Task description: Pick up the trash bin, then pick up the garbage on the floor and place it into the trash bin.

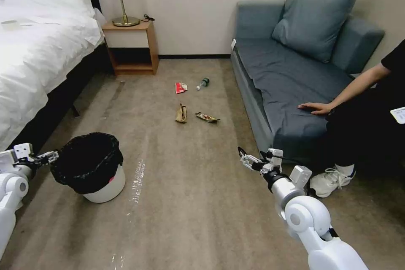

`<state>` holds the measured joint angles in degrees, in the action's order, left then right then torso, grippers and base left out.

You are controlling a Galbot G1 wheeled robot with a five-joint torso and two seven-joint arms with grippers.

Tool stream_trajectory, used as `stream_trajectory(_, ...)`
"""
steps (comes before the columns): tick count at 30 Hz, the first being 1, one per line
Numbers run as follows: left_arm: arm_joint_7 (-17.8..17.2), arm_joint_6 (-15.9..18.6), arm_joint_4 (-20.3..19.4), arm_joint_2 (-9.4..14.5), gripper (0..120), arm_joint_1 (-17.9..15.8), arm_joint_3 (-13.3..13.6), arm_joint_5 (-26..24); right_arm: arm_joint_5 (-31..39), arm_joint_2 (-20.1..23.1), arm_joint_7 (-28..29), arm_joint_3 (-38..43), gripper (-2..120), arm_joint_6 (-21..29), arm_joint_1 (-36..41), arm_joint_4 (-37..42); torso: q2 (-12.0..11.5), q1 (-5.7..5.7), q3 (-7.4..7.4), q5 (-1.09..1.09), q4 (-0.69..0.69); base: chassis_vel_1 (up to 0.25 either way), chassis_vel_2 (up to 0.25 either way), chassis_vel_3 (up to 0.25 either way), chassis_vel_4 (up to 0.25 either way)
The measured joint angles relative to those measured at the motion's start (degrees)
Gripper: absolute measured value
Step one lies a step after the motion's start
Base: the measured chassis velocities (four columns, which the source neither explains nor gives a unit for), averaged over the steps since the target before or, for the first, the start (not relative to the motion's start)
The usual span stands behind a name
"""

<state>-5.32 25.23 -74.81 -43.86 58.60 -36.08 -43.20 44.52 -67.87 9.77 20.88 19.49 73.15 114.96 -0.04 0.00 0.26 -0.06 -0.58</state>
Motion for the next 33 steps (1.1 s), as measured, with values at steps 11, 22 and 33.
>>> stream_trajectory(11,1.11,1.87,8.75,-1.91,97,-10.20,8.77,1.71,-0.51,-0.63,-0.19,0.41,100,-0.93,0.41,-0.61,0.00,0.00,0.00,0.00,-0.02,0.000,0.000,0.000,0.000)
stream_trajectory(22,3.55,2.49,15.36,-5.31,97,-15.50,11.44,8.27,-0.37,-0.96,-0.09,0.63,100,-1.46,-1.06,-3.27,0.00,0.00,-0.01,0.06,0.01,0.000,0.000,0.000,0.000)
stream_trajectory(33,7.49,0.15,18.12,-5.28,60,-17.08,12.02,10.91,0.46,-1.72,0.22,-0.35,100,-1.34,-4.25,-5.83,0.00,0.00,0.00,-0.06,-0.05,0.000,0.000,0.000,0.000)
